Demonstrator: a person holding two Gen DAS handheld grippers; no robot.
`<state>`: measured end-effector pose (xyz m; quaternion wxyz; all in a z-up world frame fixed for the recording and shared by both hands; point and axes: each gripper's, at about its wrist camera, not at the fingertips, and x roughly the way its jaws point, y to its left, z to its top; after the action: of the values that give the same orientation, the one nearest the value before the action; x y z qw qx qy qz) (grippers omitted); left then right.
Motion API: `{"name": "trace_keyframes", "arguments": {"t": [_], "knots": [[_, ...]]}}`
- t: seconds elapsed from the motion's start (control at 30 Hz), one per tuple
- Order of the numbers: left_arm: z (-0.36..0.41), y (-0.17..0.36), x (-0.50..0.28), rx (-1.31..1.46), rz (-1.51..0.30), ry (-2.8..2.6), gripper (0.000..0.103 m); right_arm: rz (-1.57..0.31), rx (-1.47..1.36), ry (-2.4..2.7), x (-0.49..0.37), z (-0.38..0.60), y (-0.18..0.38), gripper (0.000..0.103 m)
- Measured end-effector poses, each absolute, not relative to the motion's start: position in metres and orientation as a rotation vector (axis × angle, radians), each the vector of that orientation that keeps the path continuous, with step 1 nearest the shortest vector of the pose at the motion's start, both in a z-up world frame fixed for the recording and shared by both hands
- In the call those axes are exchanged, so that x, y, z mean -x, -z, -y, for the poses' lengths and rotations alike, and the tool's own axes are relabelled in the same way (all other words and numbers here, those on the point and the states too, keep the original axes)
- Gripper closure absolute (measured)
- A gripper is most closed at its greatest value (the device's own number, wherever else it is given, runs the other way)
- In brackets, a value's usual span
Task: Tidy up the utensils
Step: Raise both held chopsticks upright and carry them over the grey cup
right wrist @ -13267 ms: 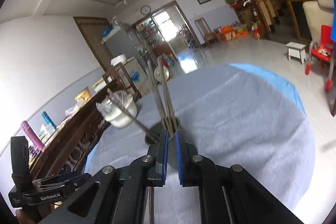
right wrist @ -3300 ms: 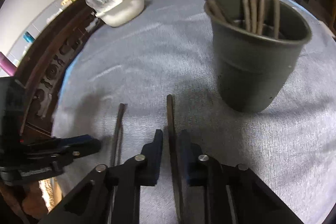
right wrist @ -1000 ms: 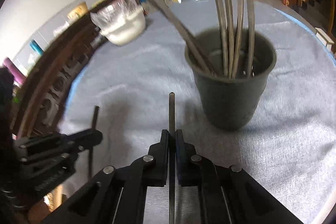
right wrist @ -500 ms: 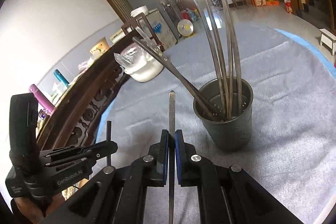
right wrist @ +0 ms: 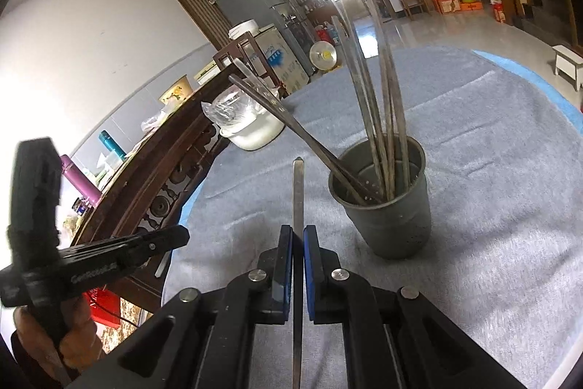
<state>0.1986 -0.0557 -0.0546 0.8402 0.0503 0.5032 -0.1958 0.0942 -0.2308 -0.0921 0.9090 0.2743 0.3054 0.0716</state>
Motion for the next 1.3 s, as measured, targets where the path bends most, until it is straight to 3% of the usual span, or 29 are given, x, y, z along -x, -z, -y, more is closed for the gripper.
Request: {"name": "trace_keyframes", "arguments": {"t": [0.27, 0.3, 0.4, 0.57, 0.8, 1.0, 1.3], "knots": [[0.040, 0.129, -0.228, 0.002, -1.355, 0.380, 0.094, -0.658, -0.613, -0.154, -0.096, 0.236, 0.107, 0.096], [0.042, 0.135, -0.229, 0.003, -1.369, 0.386, 0.091, -0.660, -0.618, -0.158, -0.096, 0.237, 0.108, 0.096], [0.047, 0.148, -0.232, 0.002, -1.402, 0.379, 0.069, -0.676, -0.653, -0.184, -0.098, 0.237, 0.113, 0.096], [0.060, 0.162, -0.233, -0.047, -1.425, 0.368, 0.068, -0.716, -0.678, -0.195, -0.103, 0.233, 0.127, 0.096], [0.074, 0.167, -0.235, -0.100, -1.397, 0.355, 0.068, -0.733, -0.688, -0.204, -0.107, 0.232, 0.132, 0.096], [0.078, 0.166, -0.234, -0.114, -1.369, 0.372, 0.096, -0.737, -0.687, -0.201, -0.110, 0.230, 0.132, 0.096], [0.053, 0.129, -0.223, -0.045, -1.281, 0.385, 0.096, -0.724, -0.642, -0.208, -0.108, 0.218, 0.122, 0.096]]}}
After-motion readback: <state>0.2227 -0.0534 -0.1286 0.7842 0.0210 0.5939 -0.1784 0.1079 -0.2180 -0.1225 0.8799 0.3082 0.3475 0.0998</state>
